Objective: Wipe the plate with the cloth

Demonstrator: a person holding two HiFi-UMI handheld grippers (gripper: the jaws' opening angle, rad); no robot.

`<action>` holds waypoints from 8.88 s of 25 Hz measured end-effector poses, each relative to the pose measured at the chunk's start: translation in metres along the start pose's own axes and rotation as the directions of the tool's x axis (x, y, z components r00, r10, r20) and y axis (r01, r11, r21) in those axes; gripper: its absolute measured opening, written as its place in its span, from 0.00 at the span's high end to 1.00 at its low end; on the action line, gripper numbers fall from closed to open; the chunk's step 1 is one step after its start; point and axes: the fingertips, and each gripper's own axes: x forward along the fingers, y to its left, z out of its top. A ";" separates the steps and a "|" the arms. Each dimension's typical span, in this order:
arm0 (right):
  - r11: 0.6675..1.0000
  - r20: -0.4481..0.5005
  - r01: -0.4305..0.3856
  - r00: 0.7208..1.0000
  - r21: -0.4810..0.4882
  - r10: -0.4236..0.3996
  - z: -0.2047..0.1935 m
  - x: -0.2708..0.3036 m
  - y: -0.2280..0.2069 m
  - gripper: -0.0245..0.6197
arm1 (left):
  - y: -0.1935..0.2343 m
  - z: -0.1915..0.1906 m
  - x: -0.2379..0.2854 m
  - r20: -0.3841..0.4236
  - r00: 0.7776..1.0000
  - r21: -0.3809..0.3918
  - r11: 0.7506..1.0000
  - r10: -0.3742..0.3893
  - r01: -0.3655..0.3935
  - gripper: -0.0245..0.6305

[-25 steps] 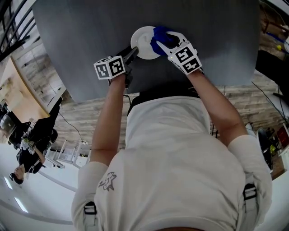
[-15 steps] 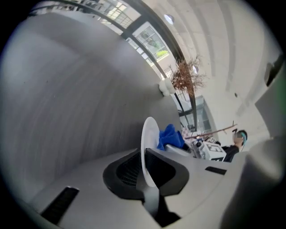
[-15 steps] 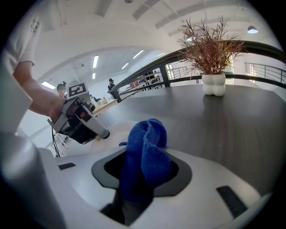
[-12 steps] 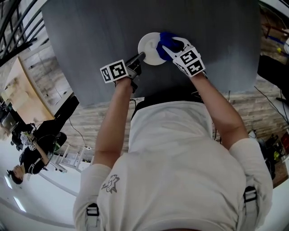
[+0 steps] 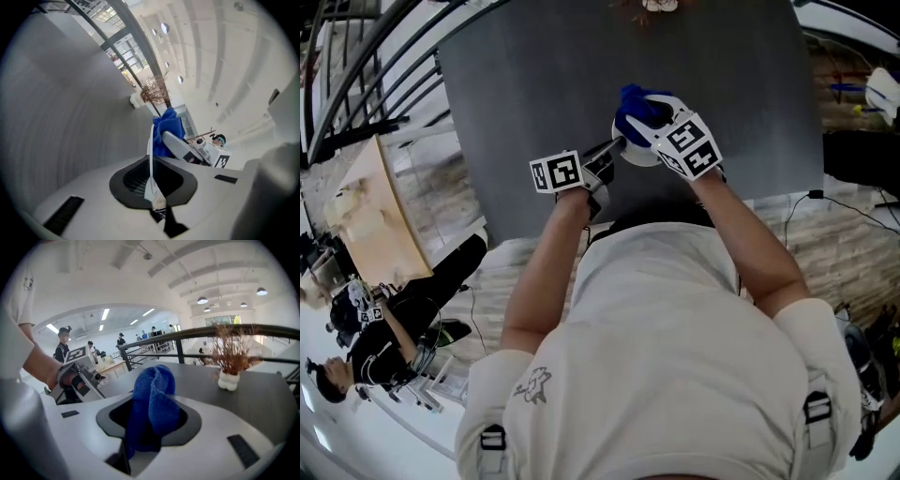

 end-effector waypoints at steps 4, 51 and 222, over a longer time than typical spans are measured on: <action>0.990 0.070 -0.024 0.997 -0.141 0.034 0.059 -0.012 0.062 0.75 | -0.054 0.039 -0.044 0.149 0.973 -0.029 0.983 -0.173 0.180 0.93; 0.650 0.098 0.145 0.989 -0.746 -0.107 0.211 -0.083 0.231 0.76 | -0.199 0.068 -0.230 0.227 0.892 0.503 0.831 -0.390 0.236 0.93; 0.806 -0.116 -0.475 0.877 -0.352 0.467 0.303 -0.198 0.253 0.76 | -0.353 0.003 -0.248 0.306 0.900 0.280 -0.874 -0.311 -0.398 0.93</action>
